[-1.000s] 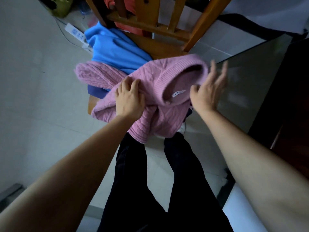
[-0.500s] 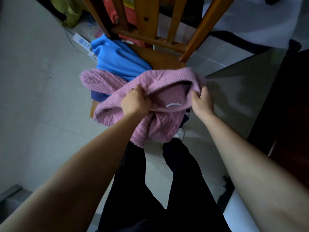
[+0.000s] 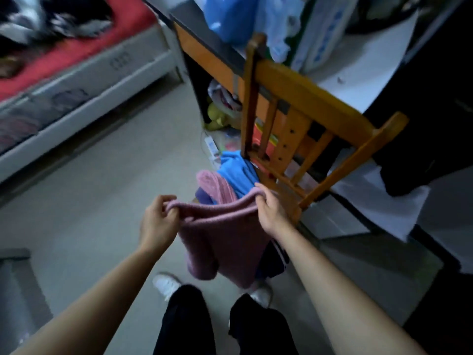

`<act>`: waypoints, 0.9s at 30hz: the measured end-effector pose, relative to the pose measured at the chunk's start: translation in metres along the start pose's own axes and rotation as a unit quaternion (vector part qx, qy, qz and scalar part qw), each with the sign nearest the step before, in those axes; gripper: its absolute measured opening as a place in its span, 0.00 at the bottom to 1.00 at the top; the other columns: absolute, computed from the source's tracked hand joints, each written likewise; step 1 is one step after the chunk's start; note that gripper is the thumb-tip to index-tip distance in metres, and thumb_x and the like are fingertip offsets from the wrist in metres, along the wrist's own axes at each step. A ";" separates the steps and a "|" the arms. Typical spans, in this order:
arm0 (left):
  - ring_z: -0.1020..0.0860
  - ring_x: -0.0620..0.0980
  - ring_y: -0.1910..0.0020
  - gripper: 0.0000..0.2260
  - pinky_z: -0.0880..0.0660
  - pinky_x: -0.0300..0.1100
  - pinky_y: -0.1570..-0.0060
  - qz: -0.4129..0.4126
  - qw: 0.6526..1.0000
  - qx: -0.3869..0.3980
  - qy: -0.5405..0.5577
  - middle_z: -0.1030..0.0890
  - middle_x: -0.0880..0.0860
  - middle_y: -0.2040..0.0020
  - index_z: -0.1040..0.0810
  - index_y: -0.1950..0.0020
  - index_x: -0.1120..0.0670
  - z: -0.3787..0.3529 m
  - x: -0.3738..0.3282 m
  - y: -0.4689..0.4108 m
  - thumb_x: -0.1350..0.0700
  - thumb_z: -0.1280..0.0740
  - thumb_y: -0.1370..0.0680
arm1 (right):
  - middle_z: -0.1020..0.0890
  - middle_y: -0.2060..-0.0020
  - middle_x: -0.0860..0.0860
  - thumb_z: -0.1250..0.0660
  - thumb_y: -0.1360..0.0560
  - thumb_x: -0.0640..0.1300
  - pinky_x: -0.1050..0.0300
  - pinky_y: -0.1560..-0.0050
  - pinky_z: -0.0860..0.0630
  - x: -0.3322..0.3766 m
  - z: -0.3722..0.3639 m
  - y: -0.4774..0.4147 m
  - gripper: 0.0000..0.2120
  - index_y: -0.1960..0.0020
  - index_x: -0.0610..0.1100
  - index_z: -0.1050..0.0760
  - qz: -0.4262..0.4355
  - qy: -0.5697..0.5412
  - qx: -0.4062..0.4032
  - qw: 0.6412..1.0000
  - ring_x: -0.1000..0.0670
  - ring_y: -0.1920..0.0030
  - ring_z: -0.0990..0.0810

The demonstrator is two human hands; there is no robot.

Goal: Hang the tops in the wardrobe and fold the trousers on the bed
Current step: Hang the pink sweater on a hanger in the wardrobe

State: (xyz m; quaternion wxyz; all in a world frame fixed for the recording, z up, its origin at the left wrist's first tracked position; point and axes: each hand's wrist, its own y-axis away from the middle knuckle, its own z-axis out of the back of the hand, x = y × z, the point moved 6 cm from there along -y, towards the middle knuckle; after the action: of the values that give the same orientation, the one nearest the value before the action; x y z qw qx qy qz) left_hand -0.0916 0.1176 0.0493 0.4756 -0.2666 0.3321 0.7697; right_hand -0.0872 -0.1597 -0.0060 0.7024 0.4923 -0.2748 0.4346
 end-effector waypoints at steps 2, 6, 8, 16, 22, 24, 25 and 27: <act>0.19 0.55 0.52 0.09 0.21 0.51 0.49 0.010 1.000 -0.027 0.002 0.17 0.54 0.52 0.20 0.45 0.54 0.024 0.002 0.014 0.62 0.35 0.24 | 0.25 0.31 0.46 0.43 0.17 0.40 0.62 0.31 0.37 0.023 -0.010 0.005 0.17 0.29 0.44 0.27 0.030 0.020 0.016 0.999 0.47 0.30 0.28; 0.19 0.54 0.53 0.07 0.22 0.50 0.50 0.013 0.997 -0.073 0.032 0.16 0.52 0.53 0.20 0.47 0.53 0.089 0.000 0.046 0.60 0.34 0.24 | 0.23 0.34 0.42 0.42 0.18 0.36 0.62 0.32 0.37 0.084 -0.035 0.029 0.16 0.33 0.38 0.26 0.071 -0.006 0.001 0.997 0.44 0.32 0.27; 0.19 0.54 0.54 0.06 0.22 0.49 0.52 0.007 0.994 -0.089 0.055 0.16 0.52 0.55 0.20 0.49 0.54 0.133 -0.006 0.057 0.62 0.34 0.24 | 0.22 0.36 0.42 0.43 0.18 0.37 0.52 0.29 0.34 0.123 -0.053 0.048 0.15 0.35 0.39 0.25 0.087 -0.048 -0.011 0.995 0.42 0.33 0.26; 0.19 0.47 0.56 0.11 0.25 0.40 0.60 -0.047 0.995 0.068 0.061 0.17 0.52 0.54 0.23 0.43 0.53 0.290 0.012 0.126 0.48 0.33 0.20 | 0.22 0.49 0.39 0.45 0.15 0.40 0.43 0.37 0.25 0.274 -0.140 0.177 0.08 0.45 0.42 0.27 0.042 -0.365 0.049 0.929 0.42 0.48 0.22; 0.22 0.51 0.55 0.14 0.24 0.47 0.51 -0.042 0.997 -0.058 0.020 0.20 0.55 0.54 0.28 0.35 0.56 0.442 0.103 0.179 0.54 0.35 0.19 | 0.19 0.57 0.44 0.42 0.16 0.39 0.58 0.52 0.22 0.362 -0.241 0.294 0.10 0.45 0.38 0.22 0.133 -0.270 0.144 0.943 0.49 0.58 0.21; 0.22 0.51 0.51 0.20 0.22 0.50 0.46 -0.036 0.994 -0.099 -0.010 0.21 0.55 0.50 0.31 0.31 0.56 0.487 0.131 0.189 0.53 0.32 0.21 | 0.18 0.51 0.44 0.40 0.17 0.39 0.55 0.47 0.23 0.387 -0.280 0.328 0.12 0.38 0.38 0.22 0.177 -0.169 0.194 0.950 0.49 0.53 0.21; 0.23 0.51 0.48 0.23 0.23 0.49 0.44 -0.036 0.993 -0.115 -0.017 0.22 0.56 0.46 0.32 0.29 0.55 0.506 0.142 0.193 0.52 0.31 0.22 | 0.18 0.51 0.45 0.39 0.18 0.40 0.55 0.48 0.22 0.399 -0.298 0.346 0.12 0.39 0.38 0.21 0.202 -0.123 0.227 0.945 0.50 0.53 0.20; 0.26 0.51 0.40 0.30 0.26 0.48 0.39 -0.038 0.989 -0.137 -0.033 0.28 0.57 0.35 0.37 0.25 0.52 0.537 0.160 0.199 0.51 0.29 0.24 | 0.16 0.55 0.48 0.37 0.19 0.41 0.58 0.54 0.21 0.426 -0.330 0.382 0.10 0.42 0.42 0.19 0.264 -0.045 0.292 0.918 0.52 0.57 0.19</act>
State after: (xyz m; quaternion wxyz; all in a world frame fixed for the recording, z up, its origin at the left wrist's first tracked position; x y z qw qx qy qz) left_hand -0.3880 0.5519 0.3267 0.4747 -0.3158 0.1975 0.7975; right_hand -0.2369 0.3446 0.3933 0.3737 0.6042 -0.2867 0.6428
